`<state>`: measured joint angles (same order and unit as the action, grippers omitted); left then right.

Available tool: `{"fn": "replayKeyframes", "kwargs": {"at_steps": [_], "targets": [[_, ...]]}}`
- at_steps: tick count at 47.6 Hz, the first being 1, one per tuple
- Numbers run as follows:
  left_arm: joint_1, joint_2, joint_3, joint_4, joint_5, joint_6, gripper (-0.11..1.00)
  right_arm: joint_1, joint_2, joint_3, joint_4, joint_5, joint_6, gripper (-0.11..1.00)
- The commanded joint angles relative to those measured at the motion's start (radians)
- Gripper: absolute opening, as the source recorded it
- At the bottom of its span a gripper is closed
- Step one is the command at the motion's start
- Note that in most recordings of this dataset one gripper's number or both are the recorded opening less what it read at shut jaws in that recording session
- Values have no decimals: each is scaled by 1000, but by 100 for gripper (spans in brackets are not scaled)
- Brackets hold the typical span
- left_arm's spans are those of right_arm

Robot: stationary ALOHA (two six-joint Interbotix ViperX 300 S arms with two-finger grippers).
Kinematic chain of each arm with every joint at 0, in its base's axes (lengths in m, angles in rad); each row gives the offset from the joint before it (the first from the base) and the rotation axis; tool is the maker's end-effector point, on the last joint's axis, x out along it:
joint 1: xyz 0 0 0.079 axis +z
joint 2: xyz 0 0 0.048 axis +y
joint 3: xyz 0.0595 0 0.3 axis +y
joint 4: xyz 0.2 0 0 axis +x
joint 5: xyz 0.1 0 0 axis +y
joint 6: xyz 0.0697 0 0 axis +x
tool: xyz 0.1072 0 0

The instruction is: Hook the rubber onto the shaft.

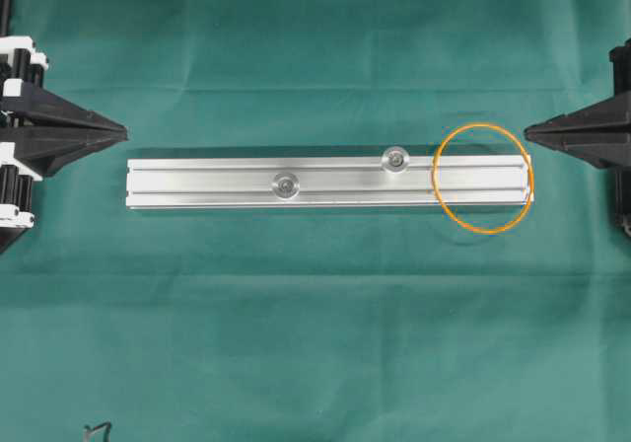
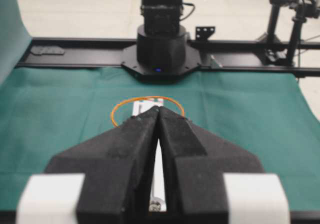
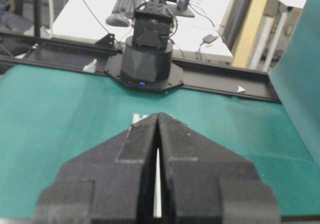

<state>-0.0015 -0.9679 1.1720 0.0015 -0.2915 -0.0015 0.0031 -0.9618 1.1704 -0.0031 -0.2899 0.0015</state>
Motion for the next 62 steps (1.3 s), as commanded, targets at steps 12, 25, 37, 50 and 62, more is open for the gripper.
{"fn": "replayKeyframes", "kwargs": {"at_steps": [12,25,37,50,62], "targets": [[3,3,-44,40,44,23,0,3,5,-49,5,95,11,3],[3,5,-61,38,163,18,0,3,5,-83,11,253,15,3],[3,5,-120,38,436,17,0,3,20,-138,14,541,91,3],[3,11,-161,37,658,17,0,3,80,-178,14,811,138,3],[3,15,-167,37,675,2,0,3,112,-187,11,825,138,3]]}}
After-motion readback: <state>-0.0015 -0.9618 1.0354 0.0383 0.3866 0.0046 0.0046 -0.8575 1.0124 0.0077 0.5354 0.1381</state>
